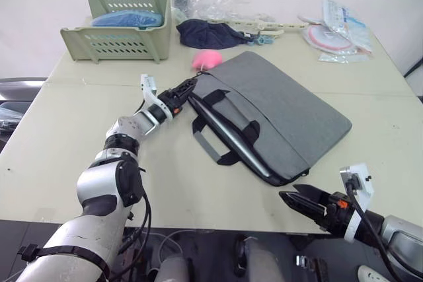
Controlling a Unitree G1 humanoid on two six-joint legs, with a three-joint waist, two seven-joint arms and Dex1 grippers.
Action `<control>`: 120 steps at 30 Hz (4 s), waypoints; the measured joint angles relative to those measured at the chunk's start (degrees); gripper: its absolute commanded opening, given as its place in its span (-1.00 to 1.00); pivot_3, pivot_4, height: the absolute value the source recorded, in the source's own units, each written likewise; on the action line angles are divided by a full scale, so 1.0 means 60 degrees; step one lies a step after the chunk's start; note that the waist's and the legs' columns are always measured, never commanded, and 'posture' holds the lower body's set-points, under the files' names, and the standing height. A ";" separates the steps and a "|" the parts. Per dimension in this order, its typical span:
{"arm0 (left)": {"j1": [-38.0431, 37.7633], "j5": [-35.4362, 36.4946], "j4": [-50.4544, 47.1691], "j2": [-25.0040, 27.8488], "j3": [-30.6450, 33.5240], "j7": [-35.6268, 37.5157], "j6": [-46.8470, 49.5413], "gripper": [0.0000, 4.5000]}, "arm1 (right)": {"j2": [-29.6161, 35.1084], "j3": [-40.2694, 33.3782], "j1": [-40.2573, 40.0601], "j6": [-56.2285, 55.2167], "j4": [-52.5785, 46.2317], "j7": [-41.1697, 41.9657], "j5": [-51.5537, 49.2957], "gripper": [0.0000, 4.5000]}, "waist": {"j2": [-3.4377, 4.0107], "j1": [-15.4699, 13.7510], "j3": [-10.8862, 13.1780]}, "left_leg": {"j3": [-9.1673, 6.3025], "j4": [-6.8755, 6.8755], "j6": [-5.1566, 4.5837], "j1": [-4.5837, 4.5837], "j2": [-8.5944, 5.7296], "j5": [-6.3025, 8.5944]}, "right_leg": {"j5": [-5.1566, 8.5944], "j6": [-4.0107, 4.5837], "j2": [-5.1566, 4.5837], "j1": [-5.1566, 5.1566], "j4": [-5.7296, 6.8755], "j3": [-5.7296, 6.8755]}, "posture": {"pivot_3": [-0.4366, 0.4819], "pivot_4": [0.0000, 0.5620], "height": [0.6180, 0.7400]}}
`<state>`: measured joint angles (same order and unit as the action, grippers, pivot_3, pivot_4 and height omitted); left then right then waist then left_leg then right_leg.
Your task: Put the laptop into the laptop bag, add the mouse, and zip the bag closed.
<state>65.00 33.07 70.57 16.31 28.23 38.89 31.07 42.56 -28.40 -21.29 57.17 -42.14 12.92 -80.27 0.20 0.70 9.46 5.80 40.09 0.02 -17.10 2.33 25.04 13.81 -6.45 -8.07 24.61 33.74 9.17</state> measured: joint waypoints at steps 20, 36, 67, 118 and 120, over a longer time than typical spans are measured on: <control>0.0115 -0.0137 0.0287 -0.0455 0.0054 -0.0015 0.0009 1.00 | 0.0067 0.0184 -0.0225 -0.0515 0.0099 -0.0228 0.0079 0.58 | -0.0003 -0.0108 0.0000 | 0.0001 0.0001 -0.0004 0.0000 0.0000 0.0002 | 0.0000 -0.0001 0.0000 -0.0005 -0.0004 0.0001 | -0.05 -0.47 1.00; 0.0192 -0.0364 0.0344 -0.0456 0.0091 0.0164 -0.0047 1.00 | 0.0098 0.0558 -0.0034 -0.0582 0.0201 -0.0408 0.0144 0.58 | -0.0003 -0.0109 0.0000 | 0.0001 0.0002 -0.0004 0.0000 0.0000 0.0002 | -0.0001 -0.0001 0.0000 -0.0006 -0.0007 0.0004 | -0.05 -0.47 1.00; 0.0266 -0.2490 -0.0088 -0.0420 -0.1919 0.1878 -0.1663 1.00 | 0.0097 0.1010 0.0357 -0.0747 0.0342 -0.0500 0.0441 0.58 | -0.0004 -0.0125 0.0000 | -0.0001 0.0005 -0.0011 -0.0004 0.0000 0.0004 | -0.0001 -0.0002 0.0000 -0.0009 -0.0010 0.0006 | -0.05 -0.47 1.00; 0.0302 -0.0534 0.0076 -0.0464 0.0768 -0.0090 -0.0800 -0.69 | 0.0157 0.1033 0.0357 -0.0741 0.0536 -0.0497 0.0763 0.63 | -0.0005 -0.0113 0.0000 | -0.0005 0.0008 -0.0011 -0.0004 0.0000 0.0004 | -0.0002 -0.0003 0.0000 -0.0010 -0.0011 0.0012 | -0.05 -0.47 1.00; 0.0301 -0.0535 0.0121 -0.0464 0.0778 -0.0103 -0.0800 -0.99 | 0.0156 0.1034 0.0385 -0.0741 0.0538 -0.0497 0.0764 0.63 | -0.0005 -0.0113 0.0000 | -0.0005 0.0008 -0.0011 -0.0004 0.0000 0.0004 | -0.0002 -0.0003 0.0000 -0.0010 -0.0011 0.0012 | -0.05 -0.47 1.00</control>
<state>66.81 29.86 71.29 13.53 32.90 38.27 26.27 43.49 -22.20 -18.98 52.73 -38.91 9.94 -75.69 0.17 0.02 9.46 5.77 40.14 -0.05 -17.12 2.33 25.06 13.80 -6.47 -8.07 24.55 33.67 9.24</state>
